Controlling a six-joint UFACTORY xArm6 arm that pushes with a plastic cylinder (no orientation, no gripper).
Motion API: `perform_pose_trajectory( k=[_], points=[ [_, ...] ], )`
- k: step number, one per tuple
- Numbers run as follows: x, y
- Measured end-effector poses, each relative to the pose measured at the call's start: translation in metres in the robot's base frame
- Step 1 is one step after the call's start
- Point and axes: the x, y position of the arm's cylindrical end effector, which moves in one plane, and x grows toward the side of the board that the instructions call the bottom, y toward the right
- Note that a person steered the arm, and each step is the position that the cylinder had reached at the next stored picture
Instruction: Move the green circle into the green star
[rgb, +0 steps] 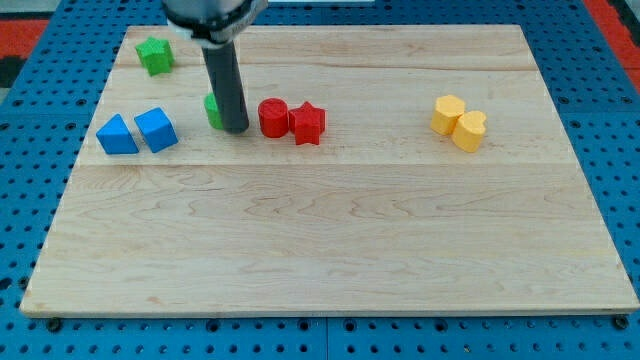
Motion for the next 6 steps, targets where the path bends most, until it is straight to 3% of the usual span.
perform_pose_trajectory(
  k=[1,2,3,4,5,6],
  points=[
    [-0.053,0.001],
    [-0.055,-0.002],
    [-0.019,0.039],
    [-0.023,-0.034],
    [-0.054,-0.096],
    [-0.04,-0.103]
  ],
)
